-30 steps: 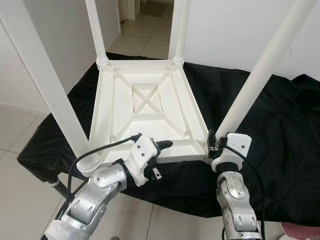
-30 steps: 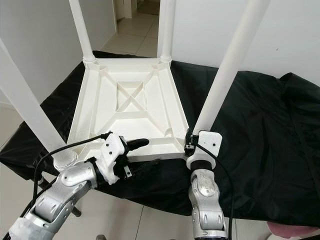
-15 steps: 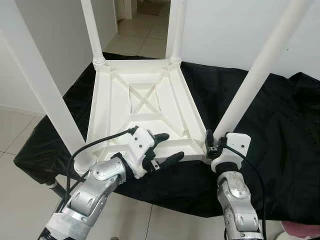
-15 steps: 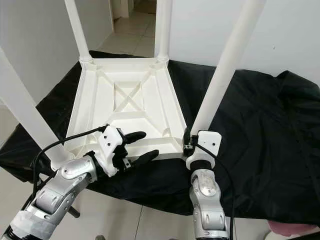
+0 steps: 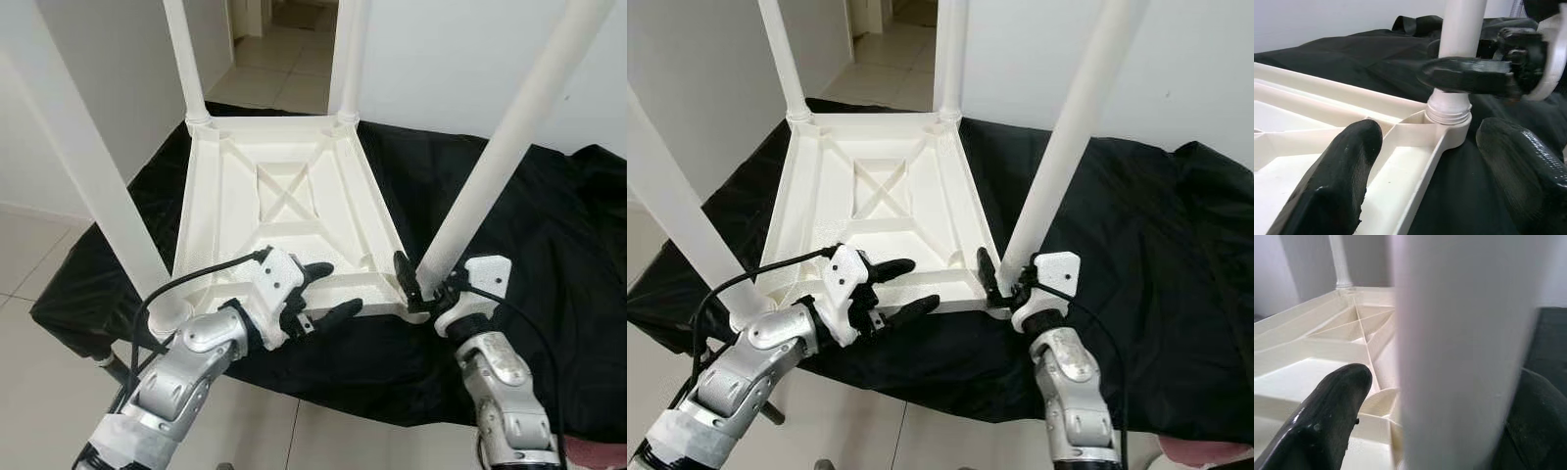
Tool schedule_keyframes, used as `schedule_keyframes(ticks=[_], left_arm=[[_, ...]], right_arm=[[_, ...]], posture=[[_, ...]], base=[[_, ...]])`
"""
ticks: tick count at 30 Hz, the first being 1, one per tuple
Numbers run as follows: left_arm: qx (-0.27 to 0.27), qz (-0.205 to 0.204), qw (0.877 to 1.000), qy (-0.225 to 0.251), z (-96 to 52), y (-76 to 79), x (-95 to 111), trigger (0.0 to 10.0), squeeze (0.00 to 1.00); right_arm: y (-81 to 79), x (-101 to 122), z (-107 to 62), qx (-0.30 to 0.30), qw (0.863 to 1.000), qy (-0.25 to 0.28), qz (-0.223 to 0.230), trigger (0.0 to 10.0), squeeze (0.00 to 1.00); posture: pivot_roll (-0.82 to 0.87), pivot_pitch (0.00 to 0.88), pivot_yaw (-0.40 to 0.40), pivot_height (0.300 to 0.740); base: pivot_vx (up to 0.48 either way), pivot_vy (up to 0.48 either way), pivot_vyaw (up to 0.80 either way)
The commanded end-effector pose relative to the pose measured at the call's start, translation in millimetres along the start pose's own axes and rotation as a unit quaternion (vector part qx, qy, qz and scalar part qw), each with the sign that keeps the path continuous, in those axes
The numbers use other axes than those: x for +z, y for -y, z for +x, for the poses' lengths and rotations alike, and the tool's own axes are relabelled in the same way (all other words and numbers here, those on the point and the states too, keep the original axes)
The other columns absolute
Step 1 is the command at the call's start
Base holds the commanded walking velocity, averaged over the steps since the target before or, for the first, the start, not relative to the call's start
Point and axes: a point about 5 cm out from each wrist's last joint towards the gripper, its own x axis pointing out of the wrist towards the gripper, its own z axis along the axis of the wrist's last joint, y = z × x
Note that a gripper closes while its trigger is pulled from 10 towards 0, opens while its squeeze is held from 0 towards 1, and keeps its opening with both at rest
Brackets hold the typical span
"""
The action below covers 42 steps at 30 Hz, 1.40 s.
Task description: Building children table
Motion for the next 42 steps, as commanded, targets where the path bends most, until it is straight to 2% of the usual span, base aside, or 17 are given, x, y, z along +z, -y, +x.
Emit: schedule_keyframes(ticks=[1, 10, 16, 24, 28, 29, 30, 31, 42], left_arm=[[-0.081, -0.003, 0.997, -0.016, 0.8, 11.3, -4.9, 10.0, 0.00], [-0.106, 0.015, 0.994, -0.035, 4.3, 16.7, -8.9, 10.0, 0.00], [-0.096, 0.021, 0.995, -0.033, 9.2, 19.5, -10.0, 10.0, 0.00], [-0.095, 0.020, 0.995, -0.025, 15.7, 22.4, -7.0, 10.0, 0.00], [-0.085, 0.026, 0.996, -0.019, 19.8, 18.7, -4.7, 10.0, 0.00], [-0.084, 0.026, 0.996, -0.018, 20.2, 18.5, -4.5, 10.0, 0.00], [-0.084, 0.026, 0.996, -0.018, 20.2, 18.5, -4.5, 10.0, 0.00], [-0.083, 0.025, 0.996, -0.017, 20.3, 18.8, -4.4, 10.0, 0.00], [-0.082, 0.021, 0.996, -0.017, 18.9, 22.0, -5.6, 10.0, 0.00]], right_arm=[[3.6, -3.9, -0.7, 0.055, 0.998, -0.014, 0.012, 10.0, 0.00], [17.8, -10.2, 11.9, 0.103, 0.994, -0.040, -0.013, 10.0, 0.00], [23.7, -17.1, 16.0, 0.123, 0.990, -0.055, -0.027, 10.0, 0.00], [25.7, -19.0, 26.1, 0.134, 0.989, -0.055, -0.035, 10.0, 0.00], [24.5, -17.4, 33.8, 0.150, 0.987, -0.048, -0.043, 10.0, 0.00], [25.2, -17.5, 34.6, 0.151, 0.986, -0.048, -0.044, 3.4, 0.00], [25.2, -17.5, 34.6, 0.151, 0.986, -0.048, -0.044, 3.4, 0.00], [25.7, -18.0, 34.7, 0.152, 0.986, -0.048, -0.044, 0.0, 0.00], [24.2, -21.6, 25.2, 0.136, 0.989, -0.049, -0.029, 0.0, 0.00]], posture=[[-0.09, 0.000, -0.028, 0.740], [-0.08, 0.000, -0.022, 0.740], [-0.08, 0.000, -0.016, 0.740], [-0.08, 0.000, -0.019, 0.740], [-0.08, 0.000, -0.023, 0.740], [-0.08, 0.000, -0.025, 0.740], [-0.08, 0.000, -0.025, 0.740], [-0.08, 0.000, -0.027, 0.740], [-0.09, 0.000, -0.025, 0.740]], base=[[0.000, 0.000, 0.00], [0.000, 0.000, 0.00], [0.000, 0.000, 0.00], [0.000, 0.000, 0.00], [0.000, 0.000, 0.00], [0.000, 0.000, 0.00], [0.000, 0.000, 0.00], [0.000, 0.000, 0.00], [0.000, 0.000, 0.00]])
